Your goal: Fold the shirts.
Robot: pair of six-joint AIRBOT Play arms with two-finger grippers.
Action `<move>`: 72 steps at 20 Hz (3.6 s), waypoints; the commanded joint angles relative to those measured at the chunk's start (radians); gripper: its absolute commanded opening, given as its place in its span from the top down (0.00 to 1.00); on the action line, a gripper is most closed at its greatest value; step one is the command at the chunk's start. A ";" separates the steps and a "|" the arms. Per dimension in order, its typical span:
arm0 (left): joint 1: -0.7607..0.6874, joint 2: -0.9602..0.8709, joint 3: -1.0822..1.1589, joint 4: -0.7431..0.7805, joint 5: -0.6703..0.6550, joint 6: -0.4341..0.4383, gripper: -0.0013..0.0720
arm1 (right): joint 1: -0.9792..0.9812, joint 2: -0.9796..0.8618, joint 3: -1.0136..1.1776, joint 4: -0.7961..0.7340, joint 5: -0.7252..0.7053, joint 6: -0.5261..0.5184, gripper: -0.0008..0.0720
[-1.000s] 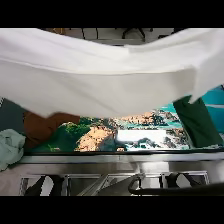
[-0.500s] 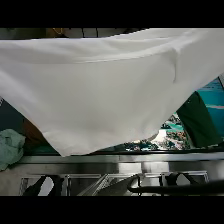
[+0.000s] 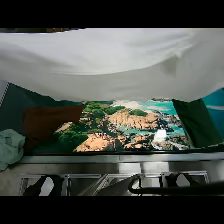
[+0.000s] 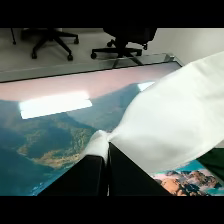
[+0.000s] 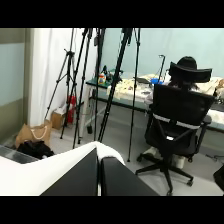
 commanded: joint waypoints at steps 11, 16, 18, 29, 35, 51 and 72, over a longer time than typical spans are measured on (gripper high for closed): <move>-0.186 -0.198 -0.445 0.112 0.174 0.211 0.97 | 0.146 -0.375 -0.315 0.145 0.110 -0.093 0.97; -0.317 -0.733 -0.433 0.244 0.371 0.187 0.97 | 0.309 -0.840 -0.358 0.044 -0.172 -0.105 0.97; -0.303 -0.935 -0.295 0.236 0.340 0.131 0.97 | 0.309 -1.013 -0.230 0.068 -0.147 -0.042 0.97; -0.324 -1.219 -0.018 0.428 0.225 -0.004 0.97 | 0.206 -1.183 0.009 -0.239 -0.085 0.157 0.97; -0.369 -1.219 -0.094 0.431 0.272 0.018 0.97 | 0.209 -1.184 0.009 -0.300 -0.056 0.145 0.97; -0.379 -1.172 0.038 0.453 0.089 -0.054 0.08 | 0.218 -1.050 0.031 -0.412 -0.036 0.119 0.57; -0.357 -0.619 -1.250 0.319 0.432 0.176 0.08 | -0.026 -0.568 -0.621 -0.412 0.355 0.325 0.68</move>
